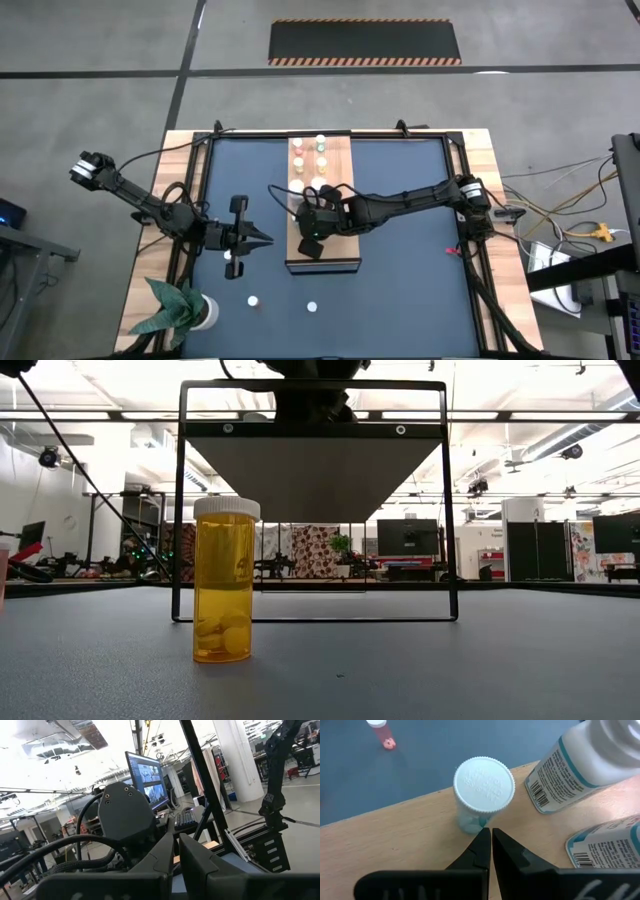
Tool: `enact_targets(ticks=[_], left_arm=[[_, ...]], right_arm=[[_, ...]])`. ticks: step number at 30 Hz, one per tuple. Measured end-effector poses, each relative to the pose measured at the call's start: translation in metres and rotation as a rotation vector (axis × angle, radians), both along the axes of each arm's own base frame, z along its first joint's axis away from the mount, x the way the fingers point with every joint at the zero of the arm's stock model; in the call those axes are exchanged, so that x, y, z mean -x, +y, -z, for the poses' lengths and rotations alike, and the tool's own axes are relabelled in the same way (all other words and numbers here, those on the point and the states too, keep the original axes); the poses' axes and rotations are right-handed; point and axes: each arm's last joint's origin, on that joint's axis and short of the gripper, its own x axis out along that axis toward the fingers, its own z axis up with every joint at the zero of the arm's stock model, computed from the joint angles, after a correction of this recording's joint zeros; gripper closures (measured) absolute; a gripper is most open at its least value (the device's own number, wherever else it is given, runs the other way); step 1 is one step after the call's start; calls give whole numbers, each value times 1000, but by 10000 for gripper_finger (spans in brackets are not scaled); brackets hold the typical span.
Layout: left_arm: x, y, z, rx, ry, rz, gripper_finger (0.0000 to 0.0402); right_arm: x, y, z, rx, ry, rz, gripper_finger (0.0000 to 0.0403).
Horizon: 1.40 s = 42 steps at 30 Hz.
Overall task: Pick and place medicine bottles onto shelf by color
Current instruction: Put the blue pill bottle on the shelf, then put the orange pill bottle on the shelf aligned with the blue pill bottle
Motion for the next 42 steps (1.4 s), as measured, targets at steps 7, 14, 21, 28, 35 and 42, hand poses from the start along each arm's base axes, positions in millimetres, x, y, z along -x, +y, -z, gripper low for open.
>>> enact_targets(ticks=[7, 14, 21, 28, 35, 42], left_arm=[[0, 0, 0, 4, -6, 1, 389], [-3, -2, -3, 56, 5, 16, 389], [-10, -7, -4, 199, 47, 70, 389], [-20, -20, -8, 309, 41, 130, 389], [-38, -44, -22, 317, 33, 183, 389], [-50, -70, -42, 353, 116, 216, 389]], right_arm=[[21, 6, -28, 36, 0, -40, 394], [62, 47, -56, 169, 25, -48, 394], [98, 101, -48, 231, 46, -191, 394], [132, 127, -20, 254, 12, -364, 394], [156, 124, 10, 235, -275, -538, 394], [181, 107, 28, 224, -620, -742, 394]])
